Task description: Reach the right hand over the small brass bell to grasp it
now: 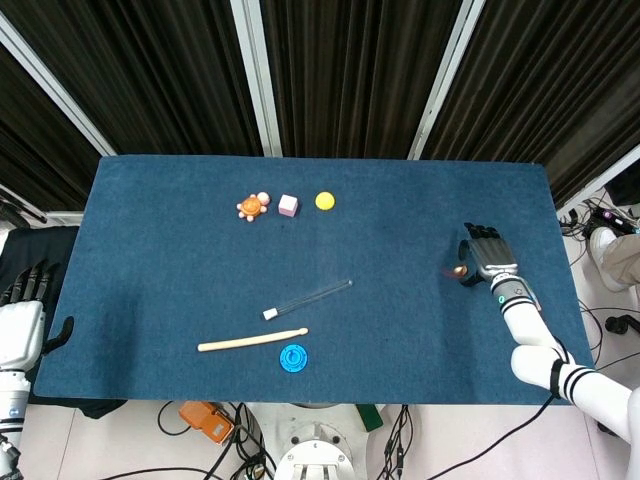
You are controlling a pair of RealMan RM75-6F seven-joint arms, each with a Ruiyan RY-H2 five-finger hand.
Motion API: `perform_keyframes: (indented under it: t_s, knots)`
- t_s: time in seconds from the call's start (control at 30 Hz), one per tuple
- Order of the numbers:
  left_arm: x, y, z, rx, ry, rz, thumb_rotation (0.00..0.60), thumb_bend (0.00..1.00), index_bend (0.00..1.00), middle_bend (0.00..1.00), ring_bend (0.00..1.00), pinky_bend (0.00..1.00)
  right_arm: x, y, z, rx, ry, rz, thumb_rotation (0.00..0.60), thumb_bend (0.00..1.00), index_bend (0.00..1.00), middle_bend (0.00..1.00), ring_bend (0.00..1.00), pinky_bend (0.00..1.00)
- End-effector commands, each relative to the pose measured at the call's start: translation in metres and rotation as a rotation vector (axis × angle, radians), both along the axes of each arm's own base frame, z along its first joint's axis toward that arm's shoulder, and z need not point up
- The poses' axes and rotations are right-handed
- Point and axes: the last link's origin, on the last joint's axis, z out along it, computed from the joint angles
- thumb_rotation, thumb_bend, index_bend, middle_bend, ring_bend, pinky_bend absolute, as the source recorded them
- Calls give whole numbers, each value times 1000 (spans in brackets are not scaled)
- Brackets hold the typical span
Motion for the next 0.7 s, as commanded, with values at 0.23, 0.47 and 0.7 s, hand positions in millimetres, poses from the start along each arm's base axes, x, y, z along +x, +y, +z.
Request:
perform_keyframes:
  t_s: [0.23, 0.47, 0.7]
  knots:
    - [0, 0, -1, -2, -4, 1, 600, 355, 3, 0, 29, 169, 5, -3, -7, 14, -1, 13, 600, 313, 595, 74, 93, 99]
    - [0, 0, -1, -1, -16, 7, 600, 354, 4, 0, 29, 169, 11, -9, 7, -22, -23, 28, 600, 415, 638, 74, 93, 107]
    - [0, 0, -2, -4, -12, 6, 600, 355, 4, 0, 30, 169, 40, -18, 30, -89, -89, 92, 600, 436, 638, 74, 98, 114]
